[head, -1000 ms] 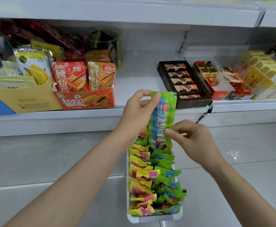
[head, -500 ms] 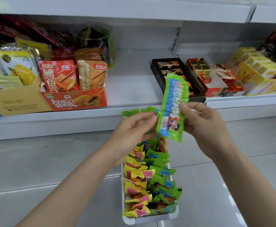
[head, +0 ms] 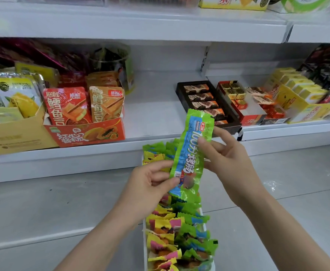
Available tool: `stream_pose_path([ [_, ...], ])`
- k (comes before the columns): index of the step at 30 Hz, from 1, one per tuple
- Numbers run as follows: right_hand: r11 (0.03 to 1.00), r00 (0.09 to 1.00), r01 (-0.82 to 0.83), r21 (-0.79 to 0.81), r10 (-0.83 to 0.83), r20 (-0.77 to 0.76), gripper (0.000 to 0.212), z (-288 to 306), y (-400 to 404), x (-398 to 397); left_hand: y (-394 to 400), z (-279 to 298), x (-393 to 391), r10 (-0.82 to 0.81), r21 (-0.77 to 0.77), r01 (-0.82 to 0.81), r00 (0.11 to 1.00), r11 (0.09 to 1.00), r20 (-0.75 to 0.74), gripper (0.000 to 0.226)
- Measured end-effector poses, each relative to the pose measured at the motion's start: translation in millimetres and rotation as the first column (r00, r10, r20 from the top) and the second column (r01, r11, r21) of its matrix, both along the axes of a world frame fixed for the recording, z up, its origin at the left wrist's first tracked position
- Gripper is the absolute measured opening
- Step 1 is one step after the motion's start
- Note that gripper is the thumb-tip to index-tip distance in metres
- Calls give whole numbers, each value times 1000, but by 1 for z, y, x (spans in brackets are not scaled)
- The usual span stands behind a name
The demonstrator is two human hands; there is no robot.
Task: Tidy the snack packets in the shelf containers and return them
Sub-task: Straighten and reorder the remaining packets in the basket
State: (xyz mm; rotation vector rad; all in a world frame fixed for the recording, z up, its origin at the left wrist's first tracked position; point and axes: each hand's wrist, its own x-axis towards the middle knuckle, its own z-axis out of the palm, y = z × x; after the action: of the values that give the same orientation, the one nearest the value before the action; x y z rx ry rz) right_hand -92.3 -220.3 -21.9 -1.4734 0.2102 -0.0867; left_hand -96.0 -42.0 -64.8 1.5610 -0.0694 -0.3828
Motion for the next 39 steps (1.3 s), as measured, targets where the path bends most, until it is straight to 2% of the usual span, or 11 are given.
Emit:
stream_pose_path([
  [5, 993, 996, 78, 87, -82, 40, 11, 7, -6, 3, 0, 1, -8, -25, 71, 22, 999, 997, 29, 33],
  [9, 983, 996, 82, 166, -85, 9, 12, 12, -12, 3, 0, 9, -12, -19, -137, 9, 997, 991, -69, 16],
  [12, 973, 996, 90, 211, -91, -6, 12, 17, -16, 4, 0, 12, -14, -40, -336, -49, 967, 941, -253, 35],
  [17, 952, 996, 83, 295, -82, -17, 13, 22, -17, 5, -9, 12, -17, -43, -384, -121, 919, 916, -391, 43],
  [20, 888, 1000, 4, 461, 5, -19, 13, 24, -12, 6, -14, 22, -19, -298, -518, -30, 788, 855, -538, 57],
  [22, 842, 999, -29, 539, 35, -1, 14, 24, -10, 8, -16, 29, -20, -473, -643, 39, 711, 765, -520, 55],
  [24, 821, 999, -23, 571, 44, -22, 18, 21, -10, 9, -20, 33, -22, -482, -699, 27, 743, 714, -464, 52],
  [26, 816, 994, -2, 578, 66, -90, 39, 18, -15, 10, -25, 34, -22, -316, -612, -14, 847, 791, -428, 41],
  [29, 842, 982, -57, 537, 144, -121, 55, 14, -21, 6, -27, 29, -20, -26, -287, -38, 976, 957, -216, 26],
  [34, 936, 991, -23, 350, 66, -113, 31, 11, -25, 7, -20, 20, -24, -23, -183, 11, 998, 983, -64, 50],
  [39, 956, 994, 24, 293, 9, -112, 26, 12, -28, 9, -14, 18, -26, -98, -209, 82, 993, 975, -70, 70],
])
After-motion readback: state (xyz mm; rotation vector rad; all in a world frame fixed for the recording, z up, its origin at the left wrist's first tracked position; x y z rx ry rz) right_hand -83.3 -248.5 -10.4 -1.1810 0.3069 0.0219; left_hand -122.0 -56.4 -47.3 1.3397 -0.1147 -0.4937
